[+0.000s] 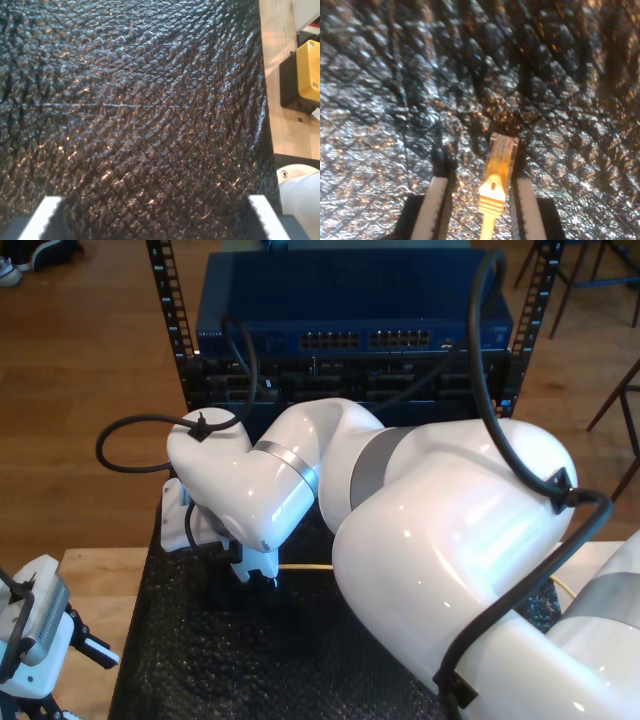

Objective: Grab the cable and plug it in

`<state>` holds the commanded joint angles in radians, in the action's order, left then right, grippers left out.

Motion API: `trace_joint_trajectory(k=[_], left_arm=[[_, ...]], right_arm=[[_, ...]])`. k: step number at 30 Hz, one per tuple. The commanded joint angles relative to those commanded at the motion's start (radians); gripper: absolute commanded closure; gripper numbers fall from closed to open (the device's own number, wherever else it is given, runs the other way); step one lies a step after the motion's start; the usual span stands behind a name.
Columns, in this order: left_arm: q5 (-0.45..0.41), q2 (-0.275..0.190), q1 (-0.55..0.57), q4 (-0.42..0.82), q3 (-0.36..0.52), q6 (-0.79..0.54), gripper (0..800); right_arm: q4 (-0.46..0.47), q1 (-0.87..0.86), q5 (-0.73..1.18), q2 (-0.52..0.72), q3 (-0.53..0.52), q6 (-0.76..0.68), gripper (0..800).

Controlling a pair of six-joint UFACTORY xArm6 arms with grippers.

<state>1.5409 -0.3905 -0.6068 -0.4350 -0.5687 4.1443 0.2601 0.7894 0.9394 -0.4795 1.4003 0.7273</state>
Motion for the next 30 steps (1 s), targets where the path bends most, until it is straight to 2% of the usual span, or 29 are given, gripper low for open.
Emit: trace_joint_trajectory(k=[19, 28, 30], left_arm=[[0.002, 0.000, 0.000, -0.002, -0.002, 0.000, 0], [0.002, 0.000, 0.000, -0.002, -0.002, 0.002, 0], [0.002, 0.000, 0.000, -0.002, -0.002, 0.002, 0]], right_arm=[[0.002, 0.000, 0.002, 0.003, 0.000, -0.002, 512], [0.003, 0.000, 0.000, 0.003, -0.002, -0.003, 554], [0.003, 0.000, 0.000, 0.003, -0.002, -0.002, 586]])
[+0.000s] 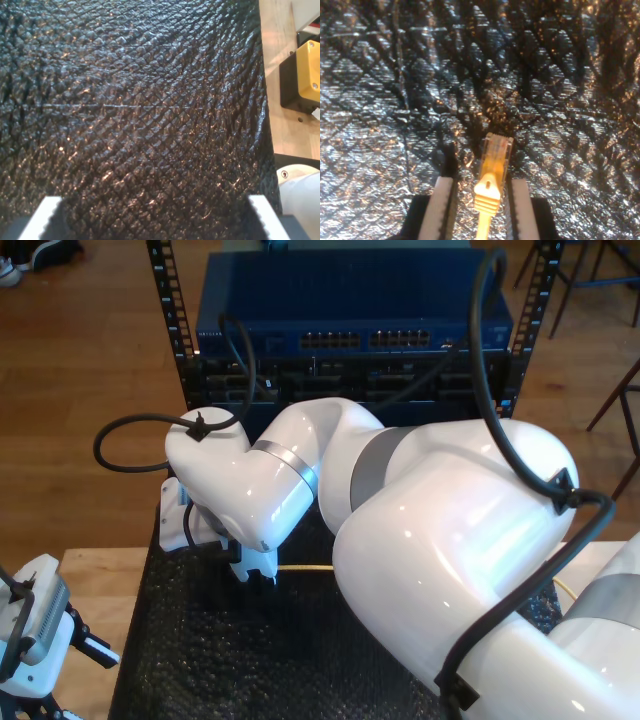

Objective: Grab the cable and plug it in

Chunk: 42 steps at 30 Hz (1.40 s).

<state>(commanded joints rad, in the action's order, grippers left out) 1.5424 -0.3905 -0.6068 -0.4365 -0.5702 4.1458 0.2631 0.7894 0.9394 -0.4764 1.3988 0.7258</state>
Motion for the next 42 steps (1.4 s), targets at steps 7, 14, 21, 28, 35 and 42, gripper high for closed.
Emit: trace_joint_trajectory(k=[7, 14, 21, 28, 35, 42], left_arm=[[0.000, 0.000, 0.000, 0.002, 0.000, 0.000, 0], [0.000, 0.000, 0.000, 0.000, 0.000, 0.000, 0], [0.000, 0.000, 0.000, 0.000, 0.000, -0.002, 0], [0.000, 0.000, 0.000, 0.002, 0.000, -0.002, 0], [0.002, 0.000, 0.000, 0.000, -0.002, 0.000, 0], [0.002, 0.000, 0.000, 0.000, -0.002, 0.000, 0]], right_arm=[[0.000, 0.000, 0.000, 0.000, -0.002, 0.000, 607], [0.000, -0.002, 0.000, 0.002, -0.002, 0.000, 634], [0.000, -0.002, 0.002, 0.014, -0.002, 0.000, 583], [-0.002, -0.002, 0.003, 0.015, -0.006, 0.000, 569], [-0.002, -0.003, 0.003, 0.015, -0.015, 0.000, 569], [-0.003, -0.003, 0.003, 0.015, -0.018, 0.000, 573]])
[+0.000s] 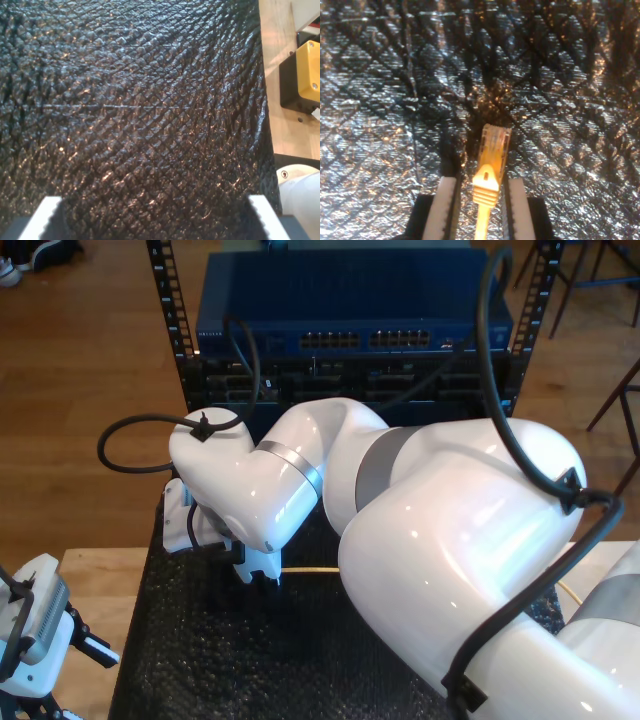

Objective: Grab the cable and plug it in

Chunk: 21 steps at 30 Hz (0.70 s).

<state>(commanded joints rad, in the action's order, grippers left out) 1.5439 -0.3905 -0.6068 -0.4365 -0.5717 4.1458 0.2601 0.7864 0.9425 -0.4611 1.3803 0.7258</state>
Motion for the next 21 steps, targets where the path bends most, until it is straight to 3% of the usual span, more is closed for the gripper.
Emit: trace_joint_trajectory(k=[6, 12, 21], left_arm=[[0.000, 0.000, 0.000, 0.000, 0.000, 0.000, 0], [0.000, 0.000, 0.000, 0.002, 0.000, 0.000, 0], [0.000, 0.000, 0.000, 0.002, 0.000, 0.000, 0]], right_arm=[[0.002, 0.000, -0.002, -0.002, 0.000, 0.000, 621], [0.005, 0.000, -0.002, -0.002, 0.000, 0.000, 742], [0.003, -0.008, 0.000, 0.012, -0.002, 0.000, 784]])
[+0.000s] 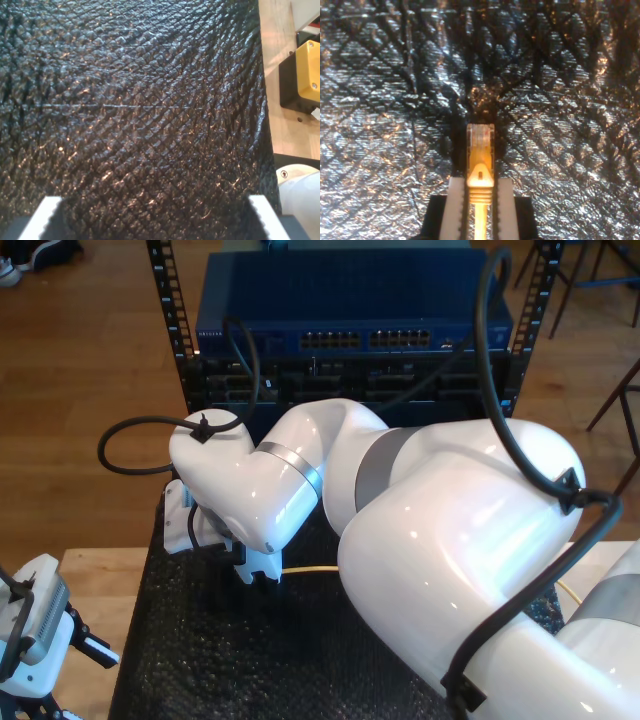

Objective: Grab the cable and plug it in

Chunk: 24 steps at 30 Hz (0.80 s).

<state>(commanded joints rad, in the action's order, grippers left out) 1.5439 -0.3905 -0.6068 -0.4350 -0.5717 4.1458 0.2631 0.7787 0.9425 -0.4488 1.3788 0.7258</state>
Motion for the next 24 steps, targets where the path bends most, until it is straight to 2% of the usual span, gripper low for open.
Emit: trace_joint_trajectory(k=[6, 12, 17, 24], left_arm=[[0.000, 0.000, 0.000, -0.002, 0.000, 0.000, 0], [0.000, -0.002, 0.000, -0.002, 0.000, 0.000, 0], [0.012, -0.003, 0.000, -0.002, 0.000, 0.000, 0], [0.017, -0.002, 0.000, -0.002, -0.006, 0.000, 0]], right_arm=[[-0.015, -0.044, 0.005, 0.063, -0.003, 0.002, 796], [-0.028, -0.075, 0.005, 0.135, -0.063, 0.006, 796], [-0.089, -0.084, 0.008, 0.175, -0.091, 0.061, 797], [-0.256, -0.130, 0.034, 0.264, -0.167, 0.204, 797]])
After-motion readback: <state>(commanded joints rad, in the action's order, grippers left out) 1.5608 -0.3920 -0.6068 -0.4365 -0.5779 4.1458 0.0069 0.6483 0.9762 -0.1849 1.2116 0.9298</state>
